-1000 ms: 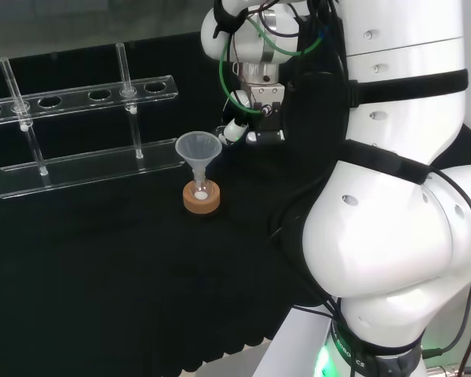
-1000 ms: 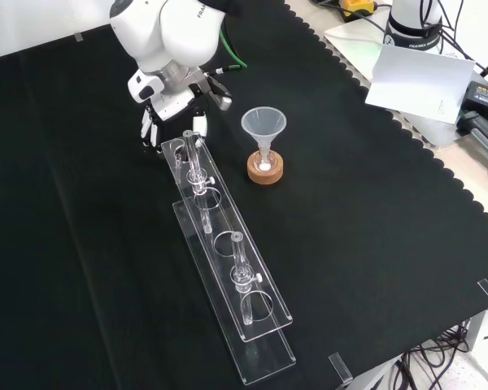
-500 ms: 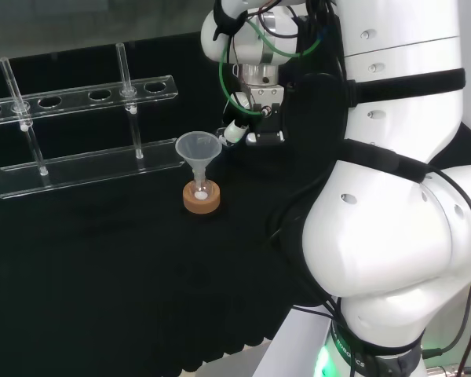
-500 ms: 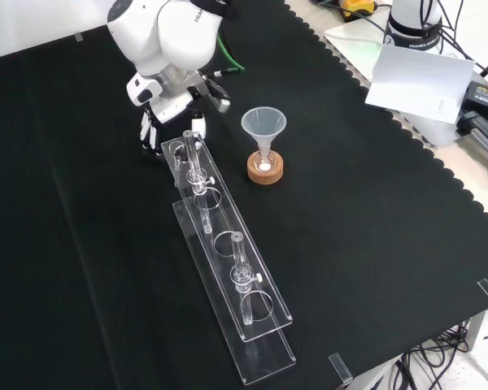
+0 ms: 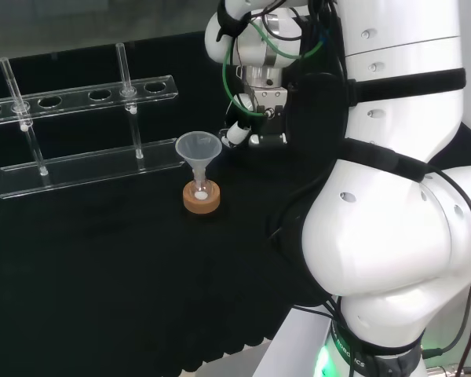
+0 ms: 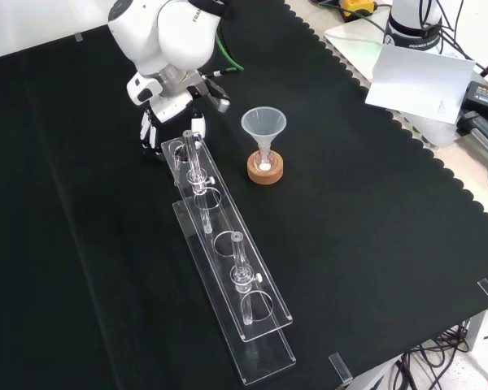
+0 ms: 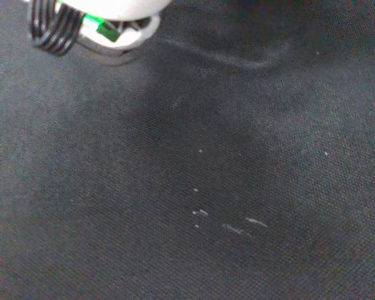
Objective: Put the weighing funnel back on the table.
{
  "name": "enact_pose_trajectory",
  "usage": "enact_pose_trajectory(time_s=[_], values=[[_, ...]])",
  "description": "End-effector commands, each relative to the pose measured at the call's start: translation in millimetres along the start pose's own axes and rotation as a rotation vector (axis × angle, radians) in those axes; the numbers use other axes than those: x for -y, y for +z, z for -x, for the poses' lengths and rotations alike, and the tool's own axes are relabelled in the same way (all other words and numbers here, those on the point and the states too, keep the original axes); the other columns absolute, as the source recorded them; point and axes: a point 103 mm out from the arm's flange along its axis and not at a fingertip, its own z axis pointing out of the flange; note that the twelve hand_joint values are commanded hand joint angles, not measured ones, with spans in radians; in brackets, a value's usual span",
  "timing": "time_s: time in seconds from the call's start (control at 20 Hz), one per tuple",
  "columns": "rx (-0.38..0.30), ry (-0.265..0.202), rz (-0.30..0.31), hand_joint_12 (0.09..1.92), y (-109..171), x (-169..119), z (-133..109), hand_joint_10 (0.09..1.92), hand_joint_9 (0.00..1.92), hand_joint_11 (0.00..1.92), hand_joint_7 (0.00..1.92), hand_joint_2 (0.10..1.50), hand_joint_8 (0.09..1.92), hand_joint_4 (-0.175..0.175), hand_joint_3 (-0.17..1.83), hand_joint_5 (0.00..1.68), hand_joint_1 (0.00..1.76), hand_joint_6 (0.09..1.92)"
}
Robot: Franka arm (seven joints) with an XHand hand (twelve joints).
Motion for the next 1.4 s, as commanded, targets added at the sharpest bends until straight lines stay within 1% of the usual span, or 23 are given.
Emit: enact_pose_trajectory(time_s=[0.05, 0.2, 0.65, 0.9, 1.0, 1.1, 1.15, 1.2, 1.25, 1.4], values=[[0.003, 0.003, -0.002, 1.09, 1.7, -0.7, -0.8, 0.37, 0.87, 0.71, 0.57, 0.75, 0.65, 0.175, 0.5, 1.25, 1.11, 0.66], [0.002, 0.003, -0.003, 1.09, 2.5, -0.8, 0.0, 0.37, 0.87, 0.71, 0.56, 0.79, 0.65, 0.175, 0.43, 1.24, 1.11, 0.64], [0.008, -0.004, -0.015, 1.09, 3.4, -1.2, 1.5, 0.37, 0.87, 0.7, 0.55, 0.83, 0.66, 0.175, 0.36, 1.23, 1.1, 0.64], [-0.012, -0.024, -0.014, 1.12, 6.3, -2.7, 5.9, 0.39, 0.85, 0.68, 0.52, 0.98, 0.68, 0.175, 0.11, 1.13, 1.07, 0.76], [-0.016, -0.029, -0.015, 1.12, 6.0, -2.2, 6.3, 0.4, 0.84, 0.68, 0.51, 1.01, 0.68, 0.175, 0.07, 1.11, 1.06, 0.79], [-0.023, -0.035, -0.018, 1.12, 5.5, -1.3, 6.2, 0.4, 0.82, 0.67, 0.51, 0.97, 0.67, 0.085, 0.02, 1.02, 1.03, 0.7], [-0.024, -0.036, -0.019, 1.11, 5.3, -0.8, 6.0, 0.4, 0.82, 0.66, 0.51, 0.95, 0.67, 0.059, 0.01, 0.99, 1.01, 0.67], [-0.025, -0.038, -0.02, 1.11, 5.0, 0.0, 6.1, 0.4, 0.81, 0.65, 0.5, 0.94, 0.66, 0.045, 0.01, 0.98, 1.0, 0.66], [-0.027, -0.04, -0.02, 1.12, 4.5, 1.0, 6.2, 0.4, 0.8, 0.64, 0.5, 0.93, 0.66, 0.038, 0.0, 0.96, 0.99, 0.64], [-0.034, -0.045, -0.013, 1.14, 2.5, 4.6, 5.3, 0.4, 0.79, 0.61, 0.49, 0.92, 0.65, 0.032, -0.01, 0.93, 0.98, 0.62]])
